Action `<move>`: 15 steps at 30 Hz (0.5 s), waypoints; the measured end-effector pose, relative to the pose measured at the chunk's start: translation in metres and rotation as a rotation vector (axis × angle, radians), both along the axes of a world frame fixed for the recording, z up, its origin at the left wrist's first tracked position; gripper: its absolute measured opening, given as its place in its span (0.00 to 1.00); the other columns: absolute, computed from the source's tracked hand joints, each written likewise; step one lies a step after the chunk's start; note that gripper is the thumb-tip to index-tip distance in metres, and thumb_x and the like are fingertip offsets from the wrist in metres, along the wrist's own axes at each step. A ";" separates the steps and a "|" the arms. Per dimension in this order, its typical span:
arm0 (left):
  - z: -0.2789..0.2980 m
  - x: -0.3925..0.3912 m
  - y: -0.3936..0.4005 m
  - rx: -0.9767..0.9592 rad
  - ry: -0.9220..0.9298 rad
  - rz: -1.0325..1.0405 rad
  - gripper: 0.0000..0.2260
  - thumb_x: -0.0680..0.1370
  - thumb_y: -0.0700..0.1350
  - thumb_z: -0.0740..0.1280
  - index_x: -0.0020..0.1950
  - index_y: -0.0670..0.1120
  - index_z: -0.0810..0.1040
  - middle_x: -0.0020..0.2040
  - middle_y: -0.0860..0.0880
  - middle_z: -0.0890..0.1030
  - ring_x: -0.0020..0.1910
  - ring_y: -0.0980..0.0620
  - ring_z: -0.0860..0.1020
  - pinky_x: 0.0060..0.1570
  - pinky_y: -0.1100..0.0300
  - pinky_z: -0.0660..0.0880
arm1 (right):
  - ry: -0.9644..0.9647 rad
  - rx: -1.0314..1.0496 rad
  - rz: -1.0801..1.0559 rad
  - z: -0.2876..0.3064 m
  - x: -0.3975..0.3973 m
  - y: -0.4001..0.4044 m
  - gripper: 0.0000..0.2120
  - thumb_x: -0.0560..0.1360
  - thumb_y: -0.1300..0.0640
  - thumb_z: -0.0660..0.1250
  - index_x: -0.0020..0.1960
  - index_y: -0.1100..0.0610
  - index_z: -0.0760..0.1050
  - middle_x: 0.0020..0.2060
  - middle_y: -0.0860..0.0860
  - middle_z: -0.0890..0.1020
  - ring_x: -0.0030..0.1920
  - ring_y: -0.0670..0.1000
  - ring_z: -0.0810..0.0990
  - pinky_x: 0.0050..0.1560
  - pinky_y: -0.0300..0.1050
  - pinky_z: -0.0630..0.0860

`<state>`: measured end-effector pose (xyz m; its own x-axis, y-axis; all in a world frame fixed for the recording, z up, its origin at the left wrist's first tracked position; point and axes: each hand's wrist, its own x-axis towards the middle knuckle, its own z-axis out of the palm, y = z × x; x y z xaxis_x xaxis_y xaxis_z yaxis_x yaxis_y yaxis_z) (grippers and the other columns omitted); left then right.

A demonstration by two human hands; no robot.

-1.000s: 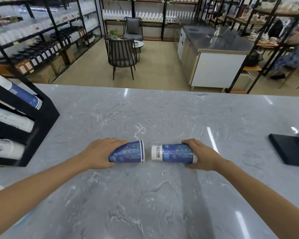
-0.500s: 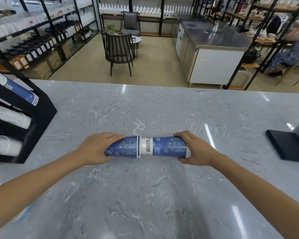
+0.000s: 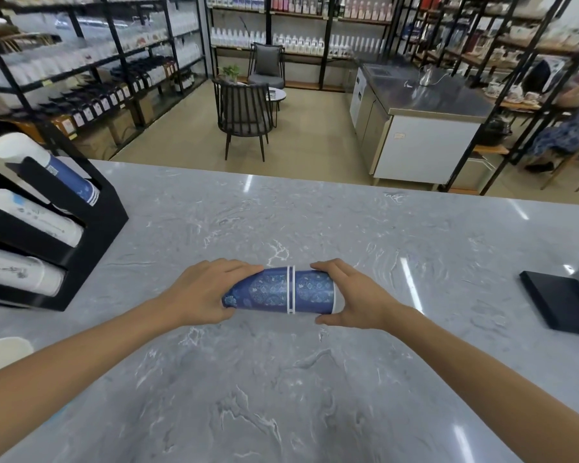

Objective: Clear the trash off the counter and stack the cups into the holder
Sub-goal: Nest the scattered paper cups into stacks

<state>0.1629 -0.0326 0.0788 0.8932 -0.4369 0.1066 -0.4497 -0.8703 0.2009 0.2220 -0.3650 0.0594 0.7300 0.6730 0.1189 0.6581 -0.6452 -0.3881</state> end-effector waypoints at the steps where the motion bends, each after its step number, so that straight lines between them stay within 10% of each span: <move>1: 0.002 -0.001 -0.002 0.000 -0.006 -0.006 0.37 0.71 0.49 0.73 0.78 0.57 0.65 0.70 0.57 0.76 0.62 0.52 0.78 0.54 0.55 0.78 | 0.000 0.009 0.007 0.001 -0.001 0.004 0.48 0.66 0.40 0.81 0.78 0.50 0.61 0.70 0.48 0.72 0.64 0.49 0.76 0.63 0.39 0.73; 15: 0.009 -0.016 -0.009 -0.022 -0.112 -0.043 0.36 0.68 0.47 0.74 0.76 0.54 0.69 0.66 0.54 0.79 0.57 0.49 0.81 0.49 0.51 0.80 | -0.016 0.058 0.093 0.012 -0.020 0.042 0.52 0.65 0.33 0.79 0.79 0.51 0.60 0.73 0.49 0.71 0.70 0.50 0.72 0.72 0.49 0.72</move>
<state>0.1464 -0.0416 0.0877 0.8554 -0.4713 0.2150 -0.5076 -0.8453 0.1664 0.2021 -0.3233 0.0717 0.6622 0.7296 0.1708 0.7208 -0.5578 -0.4114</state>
